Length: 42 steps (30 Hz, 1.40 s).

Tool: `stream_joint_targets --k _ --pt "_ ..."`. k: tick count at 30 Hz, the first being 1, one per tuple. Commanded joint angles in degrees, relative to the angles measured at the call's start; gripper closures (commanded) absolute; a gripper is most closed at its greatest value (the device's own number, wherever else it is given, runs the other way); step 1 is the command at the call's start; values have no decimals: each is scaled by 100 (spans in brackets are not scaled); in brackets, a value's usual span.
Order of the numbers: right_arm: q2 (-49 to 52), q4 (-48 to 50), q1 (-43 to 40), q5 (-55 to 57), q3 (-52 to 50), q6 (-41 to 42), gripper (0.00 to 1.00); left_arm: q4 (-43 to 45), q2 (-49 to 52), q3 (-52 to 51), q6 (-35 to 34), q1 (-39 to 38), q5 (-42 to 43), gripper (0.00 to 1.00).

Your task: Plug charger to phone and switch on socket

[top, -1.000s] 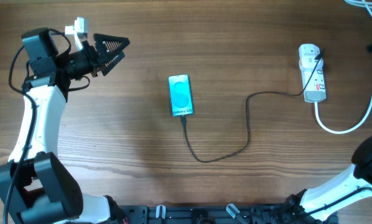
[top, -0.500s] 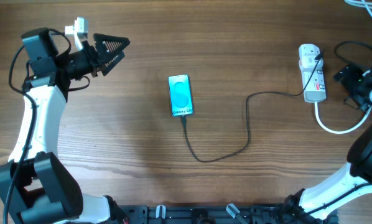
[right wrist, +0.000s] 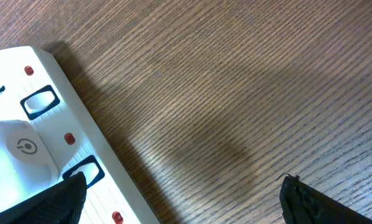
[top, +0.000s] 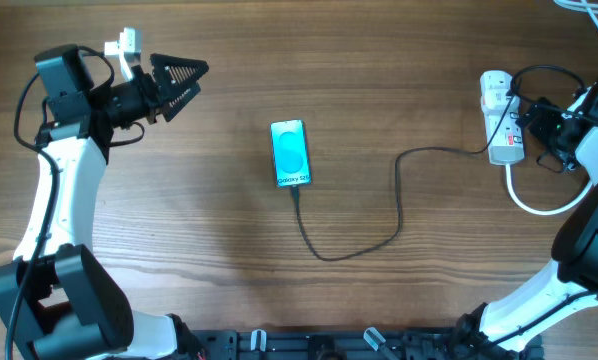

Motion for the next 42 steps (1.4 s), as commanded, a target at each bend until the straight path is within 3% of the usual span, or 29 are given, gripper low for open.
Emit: stream_joint_targets --k 1,34,42 --pt "136 35 35 52 -63 -170 0 15 -33 0 15 15 26 0" --pt "562 542 35 -146 -131 -544 0 15 -33 0 15 15 26 0" --pt "647 455 35 -643 -131 -551 0 15 -33 0 15 15 26 0"
